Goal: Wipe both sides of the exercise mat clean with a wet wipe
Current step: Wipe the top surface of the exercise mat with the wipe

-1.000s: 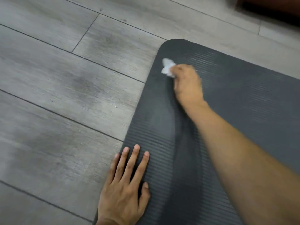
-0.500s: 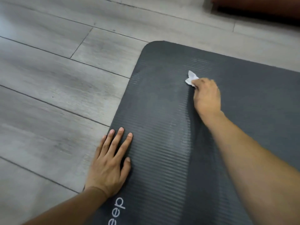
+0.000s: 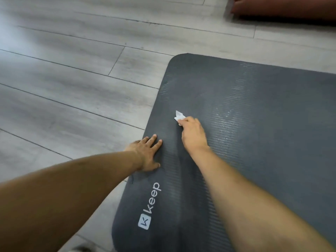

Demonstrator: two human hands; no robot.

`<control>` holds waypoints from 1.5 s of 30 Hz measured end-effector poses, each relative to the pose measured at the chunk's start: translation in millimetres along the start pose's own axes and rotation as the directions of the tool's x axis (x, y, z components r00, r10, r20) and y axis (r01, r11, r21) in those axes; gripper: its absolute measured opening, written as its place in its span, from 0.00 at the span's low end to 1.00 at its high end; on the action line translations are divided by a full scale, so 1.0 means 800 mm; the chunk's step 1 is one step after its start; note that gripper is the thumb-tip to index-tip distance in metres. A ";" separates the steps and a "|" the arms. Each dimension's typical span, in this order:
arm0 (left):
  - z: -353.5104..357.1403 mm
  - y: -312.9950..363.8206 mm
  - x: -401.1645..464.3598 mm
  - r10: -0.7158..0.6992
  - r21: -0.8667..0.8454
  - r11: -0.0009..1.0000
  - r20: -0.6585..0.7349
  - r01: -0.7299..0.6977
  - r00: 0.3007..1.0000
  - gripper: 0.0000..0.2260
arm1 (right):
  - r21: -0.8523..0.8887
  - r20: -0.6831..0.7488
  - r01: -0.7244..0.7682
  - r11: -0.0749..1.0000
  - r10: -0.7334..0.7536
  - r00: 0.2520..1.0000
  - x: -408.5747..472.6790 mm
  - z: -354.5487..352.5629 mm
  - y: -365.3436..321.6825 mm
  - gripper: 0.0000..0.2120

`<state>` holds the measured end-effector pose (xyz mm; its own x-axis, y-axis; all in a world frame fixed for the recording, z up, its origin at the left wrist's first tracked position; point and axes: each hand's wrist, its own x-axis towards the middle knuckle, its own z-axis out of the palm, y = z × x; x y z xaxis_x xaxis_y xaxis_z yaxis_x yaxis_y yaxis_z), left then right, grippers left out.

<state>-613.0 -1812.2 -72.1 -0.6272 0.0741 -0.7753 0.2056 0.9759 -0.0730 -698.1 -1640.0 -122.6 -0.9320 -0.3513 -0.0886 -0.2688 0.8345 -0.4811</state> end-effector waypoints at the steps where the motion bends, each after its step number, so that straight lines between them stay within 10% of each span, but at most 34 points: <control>1: 0.011 0.000 -0.004 0.011 0.006 1.000 -0.003 -0.011 1.000 0.43 | 0.000 -0.023 -0.009 1.000 0.009 1.000 -0.012 0.002 -0.002 0.21; 13: 0.136 -0.014 0.035 0.059 -0.226 0.928 -0.697 -0.297 0.715 0.42 | 0.019 -0.523 -0.266 0.964 0.236 0.819 0.102 -0.053 0.081 0.17; 17: 0.141 -0.014 0.039 0.051 -0.225 0.925 -0.724 -0.305 0.688 0.41 | 0.103 -0.500 -0.458 0.883 0.444 0.743 0.126 -0.013 0.066 0.18; 21: 0.142 -0.017 0.039 0.061 -0.235 0.918 -0.713 -0.319 0.699 0.41 | -0.014 -0.324 0.053 0.998 -0.055 0.945 0.091 0.057 -0.034 0.16; 25: 0.140 -0.015 0.042 0.076 -0.236 0.911 -0.710 -0.338 0.700 0.41 | -0.160 -0.131 0.421 0.893 -0.442 0.888 0.092 0.055 -0.033 0.14; 27: 0.139 -0.017 0.044 0.066 -0.245 0.909 -0.715 -0.338 0.696 0.42 | -0.275 -0.229 0.340 0.899 -0.404 0.885 0.133 0.041 0.002 0.11; 31: 0.142 -0.019 0.043 0.070 -0.242 0.910 -0.713 -0.338 0.698 0.42 | -0.019 -0.549 -0.261 0.965 0.208 0.810 0.199 0.028 0.013 0.13; 33: 0.142 -0.018 0.044 0.070 -0.240 0.910 -0.714 -0.337 0.697 0.43 | 0.044 -0.511 -0.175 0.984 0.173 0.842 0.202 0.055 -0.036 0.12; 37: 0.139 -0.019 0.045 0.068 -0.245 0.910 -0.708 -0.335 0.703 0.42 | -0.171 -0.132 0.357 0.918 -0.381 0.915 0.188 0.077 -0.087 0.12; 42: 0.141 -0.019 0.046 0.072 -0.236 0.917 -0.695 -0.321 0.715 0.41 | -0.235 -0.346 -0.041 0.971 -0.044 0.937 0.238 0.031 -0.025 0.15; 45: 0.141 -0.020 0.045 0.072 -0.236 0.917 -0.695 -0.321 0.716 0.40 | -0.121 -0.374 -0.007 0.993 -0.039 0.927 0.198 0.049 -0.042 0.13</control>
<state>-554.0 -1847.9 -169.3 -0.9560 0.2657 -0.1242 0.2128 0.9198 0.3296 -826.7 -1740.5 -154.7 -0.9440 -0.1995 0.2627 -0.2897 0.8823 -0.3709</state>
